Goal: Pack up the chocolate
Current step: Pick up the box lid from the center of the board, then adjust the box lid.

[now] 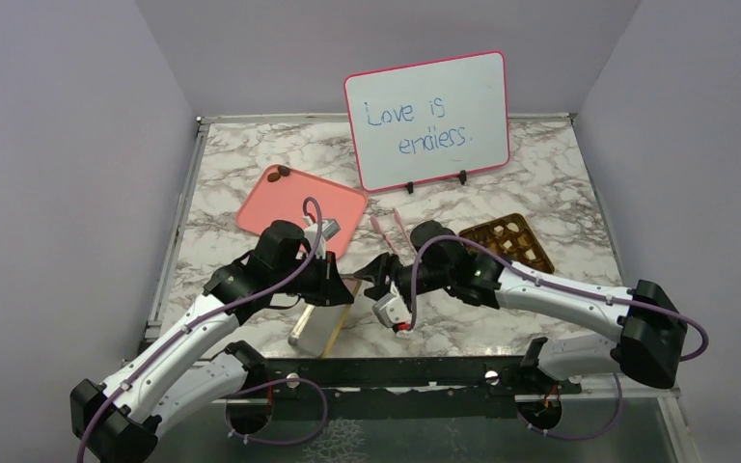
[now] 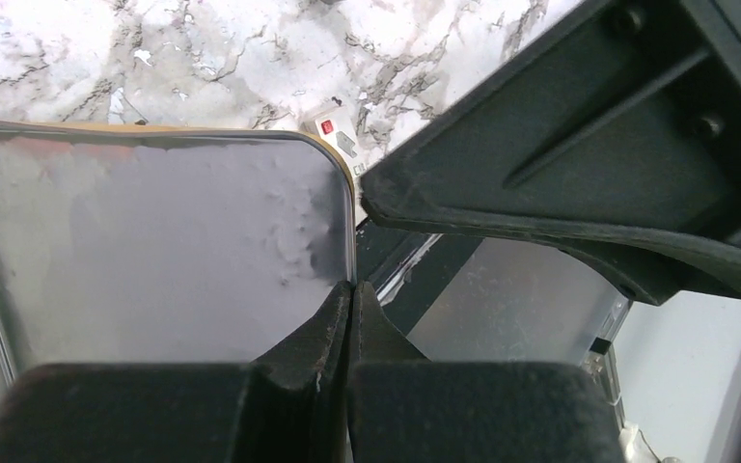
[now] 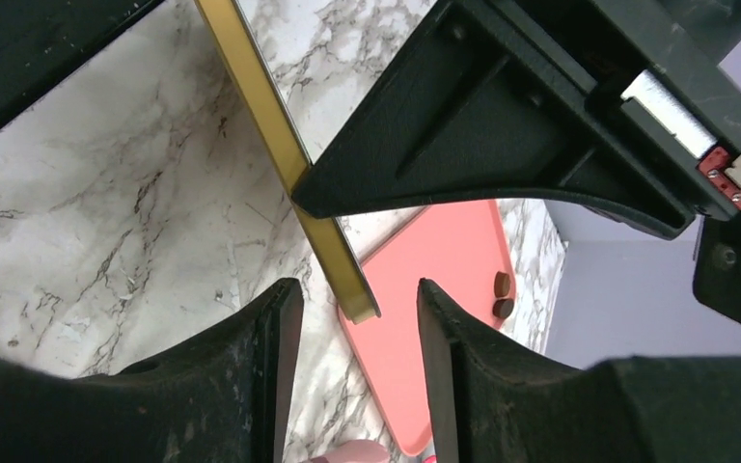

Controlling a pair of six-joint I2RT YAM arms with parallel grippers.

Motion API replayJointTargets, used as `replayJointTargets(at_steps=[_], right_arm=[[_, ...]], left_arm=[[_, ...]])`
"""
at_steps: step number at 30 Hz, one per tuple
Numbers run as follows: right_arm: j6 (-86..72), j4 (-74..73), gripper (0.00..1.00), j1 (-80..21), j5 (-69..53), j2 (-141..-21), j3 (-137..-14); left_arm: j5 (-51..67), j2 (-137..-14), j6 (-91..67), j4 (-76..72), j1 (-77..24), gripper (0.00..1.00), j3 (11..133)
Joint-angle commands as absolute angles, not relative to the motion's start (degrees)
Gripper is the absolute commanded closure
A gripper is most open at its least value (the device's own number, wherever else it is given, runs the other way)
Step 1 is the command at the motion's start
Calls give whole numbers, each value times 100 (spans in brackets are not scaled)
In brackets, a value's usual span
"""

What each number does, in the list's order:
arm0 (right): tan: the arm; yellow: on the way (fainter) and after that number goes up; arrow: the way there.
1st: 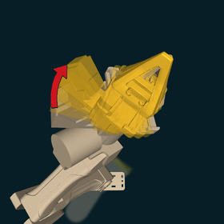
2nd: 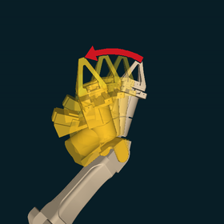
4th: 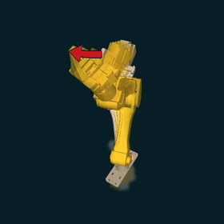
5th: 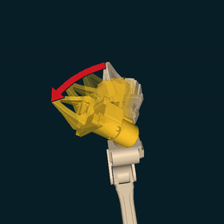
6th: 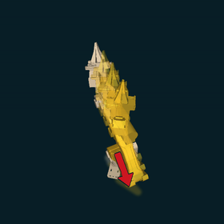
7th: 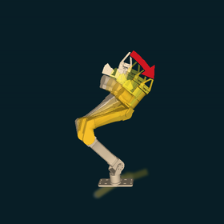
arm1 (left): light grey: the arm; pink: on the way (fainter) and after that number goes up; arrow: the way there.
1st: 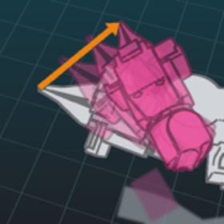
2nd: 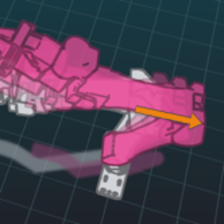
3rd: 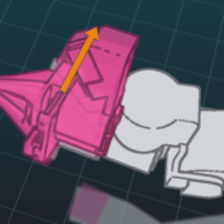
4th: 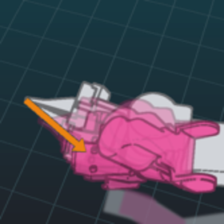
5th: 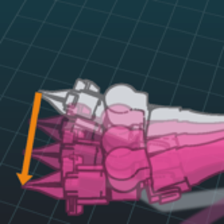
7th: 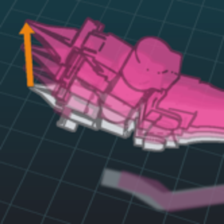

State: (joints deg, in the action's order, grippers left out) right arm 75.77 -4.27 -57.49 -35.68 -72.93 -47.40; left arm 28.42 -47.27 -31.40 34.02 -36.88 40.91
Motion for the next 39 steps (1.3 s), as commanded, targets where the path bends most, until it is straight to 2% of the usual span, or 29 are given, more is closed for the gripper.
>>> replayJointTargets(at_steps=[1, 11, 16, 21, 23, 25, 27, 32, 36, 39], right_arm=[[7974, -589, 52, -5854, -3241, -7514, -4994], [8401, -966, 60, -6053, -2897, -7836, -5232], [8537, -1134, 69, -6071, -2791, -7890, -5305], [8584, -1255, 85, -6069, -2743, -7856, -5326], [8534, -1305, 94, -6073, -2778, -7807, -5332], [8461, -1375, 99, -6072, -2829, -7747, -5335], [8383, -1440, 99, -6073, -2813, -7688, -5352], [7718, -1213, 99, -6073, -2791, -7457, -5266], [6130, -527, 99, -6073, -2785, -7314, -5240], [5225, -195, 99, -6073, -2635, -7295, -5238]], left_arm=[[3138, -4604, -3058, 3395, -3718, 100, 4220], [3288, -4576, -3018, 3384, -3718, 100, 4279], [3345, -4590, -2949, 3381, -3718, 100, 4332], [3248, -4618, -2931, 3377, -3718, 100, 4443], [3157, -4631, -2931, 3382, -3718, 86, 4542], [3024, -4628, -2956, 3391, -3719, 65, 4689], [2783, -4615, -2953, 3396, -3718, 52, 4921], [1748, -4577, -2931, 3501, -3718, 32, 5825], [396, -4447, -3055, 3638, -3718, 2, 6379], [-315, -4379, -3043, 3720, -3718, 1, 6751]])
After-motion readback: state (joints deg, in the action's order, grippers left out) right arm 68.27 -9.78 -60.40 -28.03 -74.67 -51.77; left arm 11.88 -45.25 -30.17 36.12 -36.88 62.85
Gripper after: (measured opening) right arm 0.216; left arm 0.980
